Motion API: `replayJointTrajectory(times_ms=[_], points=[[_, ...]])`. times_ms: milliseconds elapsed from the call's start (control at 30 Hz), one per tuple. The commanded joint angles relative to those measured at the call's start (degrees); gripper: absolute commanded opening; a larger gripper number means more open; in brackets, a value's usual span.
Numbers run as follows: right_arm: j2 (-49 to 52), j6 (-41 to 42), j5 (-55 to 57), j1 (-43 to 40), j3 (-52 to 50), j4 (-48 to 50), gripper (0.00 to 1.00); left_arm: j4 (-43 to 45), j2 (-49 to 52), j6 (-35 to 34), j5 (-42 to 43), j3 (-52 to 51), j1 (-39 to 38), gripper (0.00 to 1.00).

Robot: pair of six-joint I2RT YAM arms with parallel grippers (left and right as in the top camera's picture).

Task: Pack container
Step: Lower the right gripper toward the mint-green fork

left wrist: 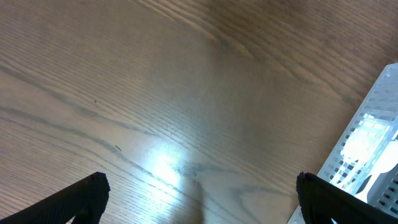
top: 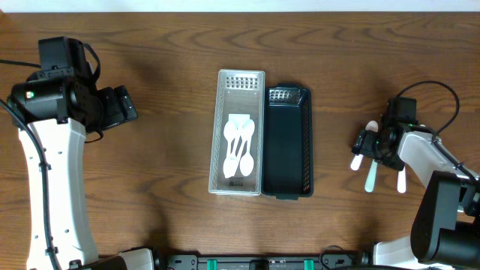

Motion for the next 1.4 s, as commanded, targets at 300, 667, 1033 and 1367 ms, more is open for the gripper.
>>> replayJointTrajectory(times_ms=[300,667,1033,1367], points=[[1.14,0.02,-1.46,-0.48,-1.95,0.09,0.97,-0.33,0.11,-0.7,0.57,-0.46,0.13,0.98],[-5.81,-1.03,-3.5,-0.85,3.34,-3.58,0.99,-0.13,0.11,-0.46,0.55,-0.46,0.13,0.98],[-10.32,1.55,-1.05,-6.97,5.44,-11.8,0.99,-0.13,0.11,-0.46,0.55,-0.46,0.13,0.98],[-5.33,-0.59,-4.11,-7.02,5.44,-12.02,0.99,0.13,0.11,-0.46,0.55,-0.46,0.13,0.98]])
